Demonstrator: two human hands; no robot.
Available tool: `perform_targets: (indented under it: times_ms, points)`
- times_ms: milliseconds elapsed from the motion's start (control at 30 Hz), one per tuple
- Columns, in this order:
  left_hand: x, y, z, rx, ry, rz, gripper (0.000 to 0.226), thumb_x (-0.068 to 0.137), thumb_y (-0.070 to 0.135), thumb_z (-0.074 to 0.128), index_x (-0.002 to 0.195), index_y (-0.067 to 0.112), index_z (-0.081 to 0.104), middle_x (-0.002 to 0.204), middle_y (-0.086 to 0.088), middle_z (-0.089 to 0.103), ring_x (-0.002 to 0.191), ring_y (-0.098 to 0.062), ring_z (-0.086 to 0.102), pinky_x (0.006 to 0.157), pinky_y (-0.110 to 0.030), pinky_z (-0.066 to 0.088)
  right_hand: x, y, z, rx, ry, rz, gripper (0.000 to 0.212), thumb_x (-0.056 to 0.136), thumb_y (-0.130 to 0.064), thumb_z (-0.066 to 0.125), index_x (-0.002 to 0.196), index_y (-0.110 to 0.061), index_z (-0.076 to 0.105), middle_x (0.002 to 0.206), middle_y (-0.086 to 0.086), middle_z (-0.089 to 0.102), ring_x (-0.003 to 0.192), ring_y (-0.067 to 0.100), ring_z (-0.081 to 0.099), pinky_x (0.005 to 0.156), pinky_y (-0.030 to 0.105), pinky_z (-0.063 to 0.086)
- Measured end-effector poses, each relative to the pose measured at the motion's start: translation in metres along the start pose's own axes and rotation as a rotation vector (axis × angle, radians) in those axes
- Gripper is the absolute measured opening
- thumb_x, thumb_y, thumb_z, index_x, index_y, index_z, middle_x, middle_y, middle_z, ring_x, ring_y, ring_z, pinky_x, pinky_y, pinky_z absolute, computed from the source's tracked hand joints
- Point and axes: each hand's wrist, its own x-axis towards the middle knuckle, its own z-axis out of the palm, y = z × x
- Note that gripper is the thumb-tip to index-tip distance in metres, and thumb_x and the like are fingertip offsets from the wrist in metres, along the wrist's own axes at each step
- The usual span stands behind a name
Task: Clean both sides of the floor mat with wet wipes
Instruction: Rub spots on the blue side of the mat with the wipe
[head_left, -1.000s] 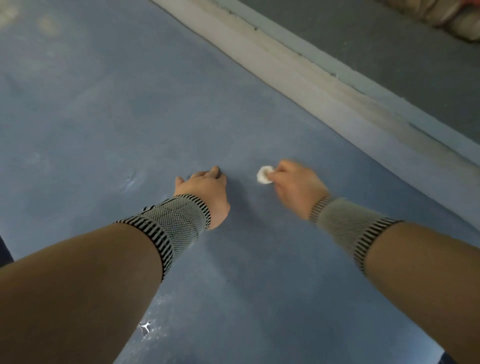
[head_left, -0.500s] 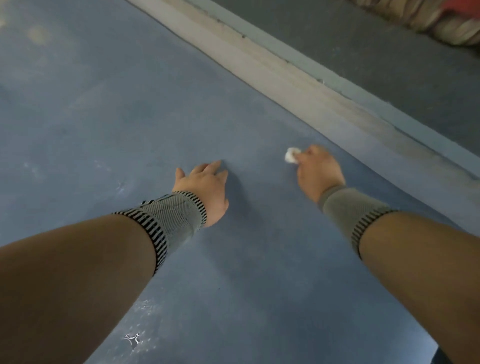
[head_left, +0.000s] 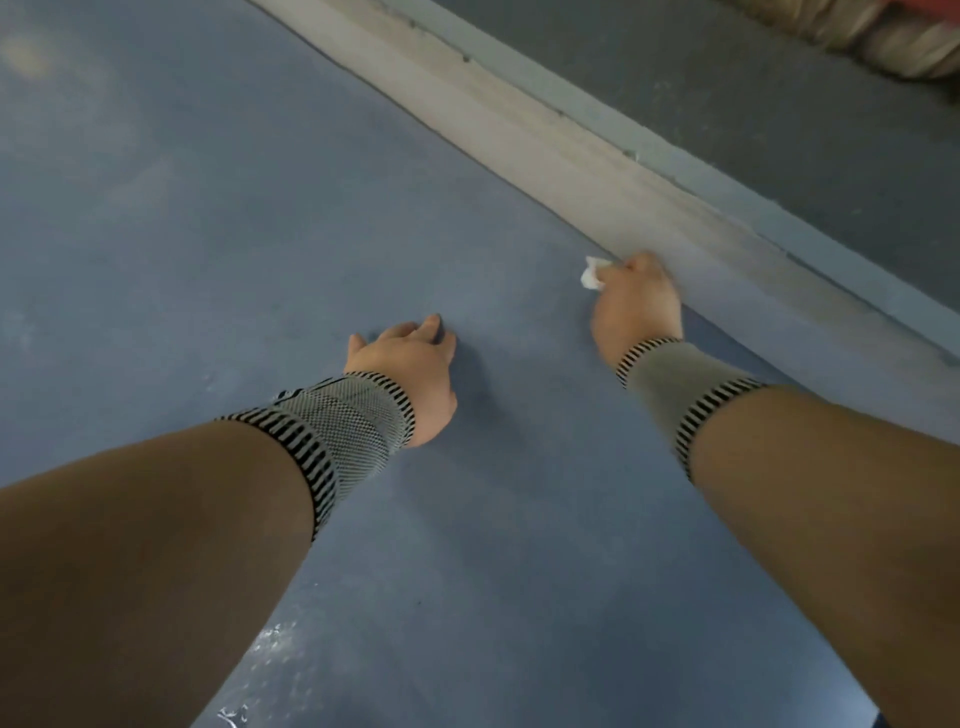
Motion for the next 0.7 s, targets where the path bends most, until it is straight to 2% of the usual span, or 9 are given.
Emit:
perform_targets:
  times_ms: [67,167,233,300,367,400,567,633,700]
  points:
    - [-0.002,-0.002,-0.001,0.0,-0.005,-0.003,0.066,0.099,0.034,0.038,0.155,0.025,0.004,0.162,0.012,-0.005,0.149,-0.018,0.003,0.116,-0.056,0.009,0.002,-0.033,0.008,0.114,-0.005,-0.044,0.019,0.091,-0.008,0.048,0.079,-0.021,0.056,0.095,0.003,0.059,0.091,0.024,0.058,0.063,0.008,0.039]
    - [-0.003,-0.002,-0.008,0.0,-0.046,-0.007,0.067,0.099,0.031,0.039,0.155,0.026,0.002,0.162,0.013,-0.007,0.149,-0.018,0.002,0.117,-0.057,0.01,-0.015,-0.043,0.019,0.126,-0.113,-0.192,0.026,0.087,-0.016,0.058,0.065,-0.021,0.045,0.081,-0.002,0.052,0.076,0.016,0.051,0.066,0.022,0.037]
    - [-0.003,-0.002,-0.009,-0.001,-0.062,-0.005,0.068,0.099,0.03,0.039,0.155,0.025,0.002,0.162,0.013,-0.008,0.149,-0.018,0.001,0.116,-0.058,0.01,-0.02,-0.016,0.015,0.026,-0.091,-0.205,0.028,0.086,-0.022,0.062,0.061,-0.02,0.05,0.065,-0.007,0.047,0.066,0.014,0.045,0.059,0.019,0.035]
    - [-0.002,0.0,-0.007,0.004,-0.049,-0.002,0.069,0.099,0.032,0.04,0.155,0.024,0.002,0.162,0.011,-0.008,0.149,-0.02,0.001,0.116,-0.058,0.01,-0.017,0.008,0.001,-0.032,0.009,-0.064,0.016,0.088,-0.013,0.058,0.076,-0.021,0.065,0.076,0.0,0.055,0.076,0.023,0.049,0.065,0.013,0.038]
    - [-0.003,0.0,-0.003,-0.013,-0.032,0.0,0.07,0.098,0.034,0.042,0.155,0.023,0.002,0.162,0.01,-0.007,0.149,-0.021,0.001,0.116,-0.058,0.011,-0.001,0.015,0.0,-0.092,0.014,0.01,0.029,0.088,-0.004,0.05,0.112,-0.009,0.065,0.108,0.018,0.055,0.1,0.034,0.05,0.086,0.028,0.038]
    - [-0.003,0.0,-0.001,-0.03,-0.023,0.0,0.071,0.097,0.035,0.043,0.155,0.023,0.003,0.162,0.011,-0.008,0.149,-0.02,0.0,0.116,-0.057,0.011,0.007,0.007,0.002,-0.117,-0.005,0.032,0.033,0.089,-0.006,0.047,0.119,-0.008,0.061,0.118,0.022,0.051,0.108,0.036,0.048,0.09,0.033,0.038]
    - [-0.005,-0.002,-0.005,-0.022,-0.04,-0.015,0.07,0.097,0.032,0.041,0.155,0.026,0.002,0.161,0.013,-0.009,0.149,-0.018,0.0,0.117,-0.057,0.01,0.027,-0.059,0.024,-0.066,-0.069,-0.128,0.039,0.092,-0.008,0.045,0.13,-0.016,0.051,0.128,0.014,0.045,0.119,0.029,0.041,0.1,0.033,0.035]
    - [-0.005,0.0,-0.008,-0.008,-0.067,-0.02,0.07,0.098,0.032,0.041,0.155,0.026,0.001,0.161,0.013,-0.01,0.149,-0.018,-0.001,0.117,-0.058,0.01,0.018,-0.048,0.021,-0.085,-0.066,-0.137,0.042,0.092,-0.005,0.045,0.132,-0.016,0.05,0.127,0.013,0.045,0.118,0.029,0.04,0.1,0.033,0.034]
    - [-0.004,0.001,-0.009,0.002,-0.076,-0.021,0.07,0.098,0.032,0.041,0.155,0.026,0.0,0.161,0.012,-0.011,0.149,-0.019,0.0,0.117,-0.059,0.011,0.005,-0.018,0.01,-0.089,-0.019,-0.039,0.04,0.09,-0.003,0.044,0.128,-0.011,0.054,0.126,0.018,0.047,0.116,0.034,0.042,0.097,0.036,0.035]
